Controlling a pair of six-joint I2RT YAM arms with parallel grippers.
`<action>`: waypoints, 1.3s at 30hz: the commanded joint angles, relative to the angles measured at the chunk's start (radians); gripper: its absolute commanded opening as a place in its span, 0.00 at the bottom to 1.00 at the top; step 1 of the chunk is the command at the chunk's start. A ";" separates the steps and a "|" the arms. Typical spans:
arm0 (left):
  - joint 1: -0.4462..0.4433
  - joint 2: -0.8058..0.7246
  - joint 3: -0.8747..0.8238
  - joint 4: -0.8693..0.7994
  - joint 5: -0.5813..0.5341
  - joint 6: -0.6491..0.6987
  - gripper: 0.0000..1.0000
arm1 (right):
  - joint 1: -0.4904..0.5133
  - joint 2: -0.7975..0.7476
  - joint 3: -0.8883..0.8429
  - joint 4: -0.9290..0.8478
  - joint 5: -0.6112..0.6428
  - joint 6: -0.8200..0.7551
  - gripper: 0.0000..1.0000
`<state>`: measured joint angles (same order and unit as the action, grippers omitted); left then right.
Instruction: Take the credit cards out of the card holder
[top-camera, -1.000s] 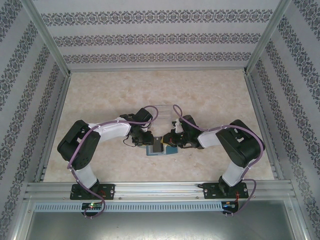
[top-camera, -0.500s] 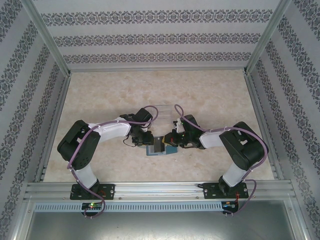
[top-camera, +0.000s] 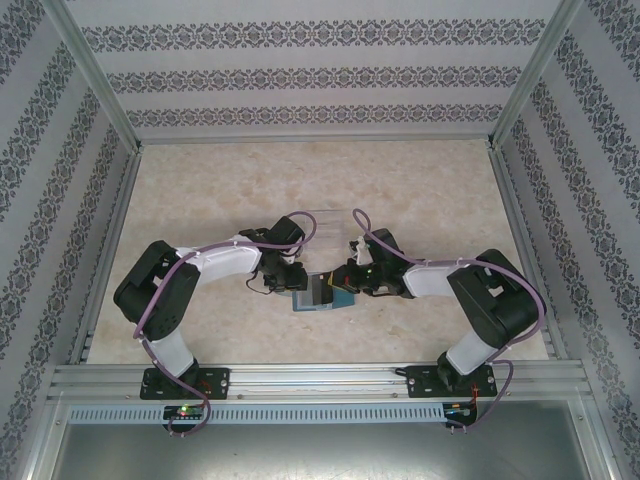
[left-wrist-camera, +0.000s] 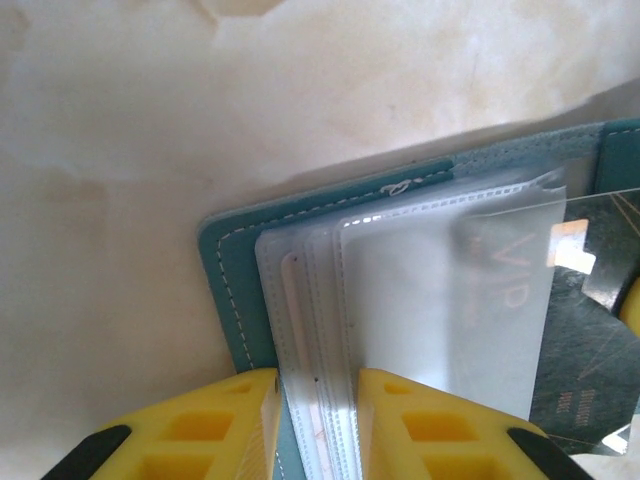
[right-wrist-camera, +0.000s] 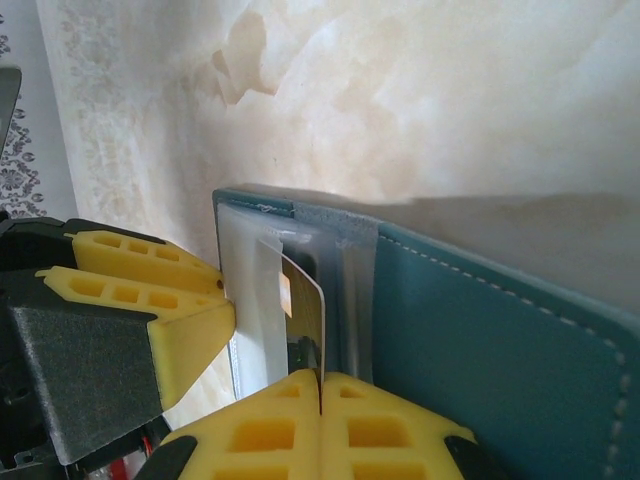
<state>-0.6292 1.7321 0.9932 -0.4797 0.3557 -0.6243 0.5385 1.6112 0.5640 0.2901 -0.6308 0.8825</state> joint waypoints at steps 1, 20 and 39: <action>-0.013 0.001 -0.033 -0.060 -0.083 0.024 0.27 | -0.011 -0.035 -0.007 -0.086 0.043 -0.047 0.00; -0.013 0.000 -0.040 -0.048 -0.072 0.026 0.27 | -0.042 -0.222 0.029 -0.338 0.117 -0.174 0.00; -0.012 -0.062 0.004 -0.035 -0.059 0.031 0.28 | -0.052 -0.353 0.309 -0.700 0.187 -0.874 0.00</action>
<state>-0.6342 1.7115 0.9840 -0.4767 0.3294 -0.6094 0.4988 1.2747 0.8078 -0.3126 -0.4728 0.2306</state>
